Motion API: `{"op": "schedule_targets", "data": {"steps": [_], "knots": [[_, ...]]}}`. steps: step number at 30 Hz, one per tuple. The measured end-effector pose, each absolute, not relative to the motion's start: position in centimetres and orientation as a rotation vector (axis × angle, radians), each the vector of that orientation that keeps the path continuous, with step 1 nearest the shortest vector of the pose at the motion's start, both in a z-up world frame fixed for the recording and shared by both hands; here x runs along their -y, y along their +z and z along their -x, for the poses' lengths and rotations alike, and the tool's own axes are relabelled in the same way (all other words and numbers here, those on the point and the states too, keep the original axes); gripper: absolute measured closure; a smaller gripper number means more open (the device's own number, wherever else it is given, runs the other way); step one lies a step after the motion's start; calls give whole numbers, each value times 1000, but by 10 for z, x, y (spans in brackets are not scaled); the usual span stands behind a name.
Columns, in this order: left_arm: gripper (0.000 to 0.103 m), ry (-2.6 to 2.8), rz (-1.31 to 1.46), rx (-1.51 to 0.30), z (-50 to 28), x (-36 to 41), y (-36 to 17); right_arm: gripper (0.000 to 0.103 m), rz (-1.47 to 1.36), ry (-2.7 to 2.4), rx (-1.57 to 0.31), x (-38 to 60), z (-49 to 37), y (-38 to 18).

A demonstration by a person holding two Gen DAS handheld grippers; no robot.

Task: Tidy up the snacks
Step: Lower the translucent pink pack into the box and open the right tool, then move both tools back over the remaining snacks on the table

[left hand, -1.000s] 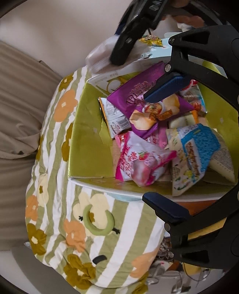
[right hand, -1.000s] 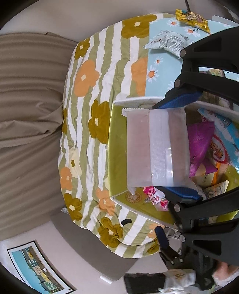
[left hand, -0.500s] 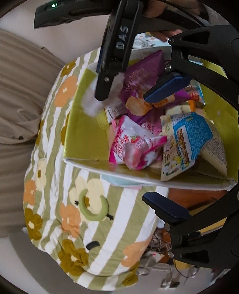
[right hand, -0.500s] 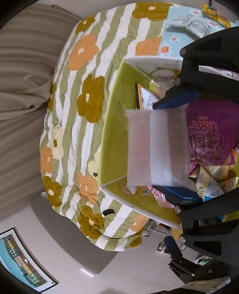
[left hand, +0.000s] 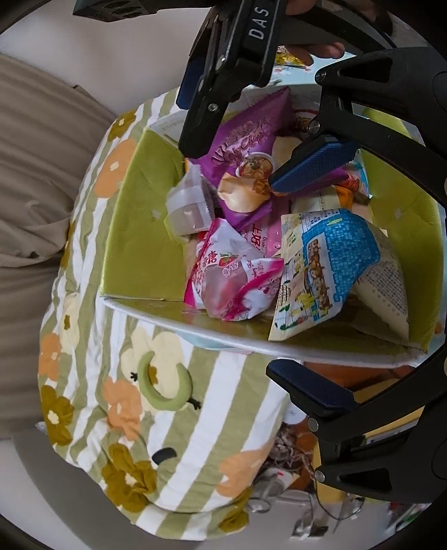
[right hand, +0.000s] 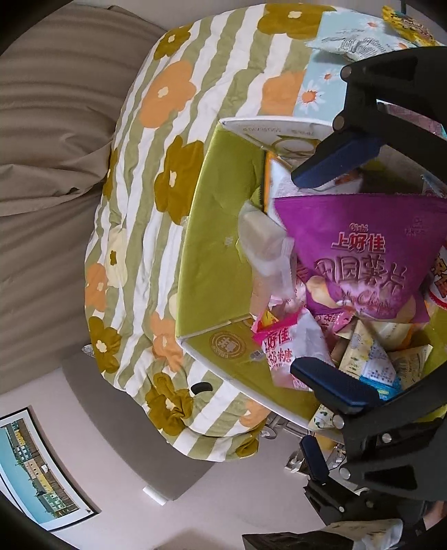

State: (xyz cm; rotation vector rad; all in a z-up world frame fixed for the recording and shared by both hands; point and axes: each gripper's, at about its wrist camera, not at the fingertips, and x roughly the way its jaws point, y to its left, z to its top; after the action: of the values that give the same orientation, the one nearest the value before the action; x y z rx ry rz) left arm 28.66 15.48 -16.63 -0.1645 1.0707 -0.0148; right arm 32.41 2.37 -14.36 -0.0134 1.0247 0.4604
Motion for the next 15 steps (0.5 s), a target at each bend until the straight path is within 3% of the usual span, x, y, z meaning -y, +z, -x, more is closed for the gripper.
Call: {"op": "schedule_targets", "data": {"steps": [15], "knots": [[6, -33, 105, -972, -243, -142, -111, 5, 20, 391, -887, 0, -259, -81]]}}
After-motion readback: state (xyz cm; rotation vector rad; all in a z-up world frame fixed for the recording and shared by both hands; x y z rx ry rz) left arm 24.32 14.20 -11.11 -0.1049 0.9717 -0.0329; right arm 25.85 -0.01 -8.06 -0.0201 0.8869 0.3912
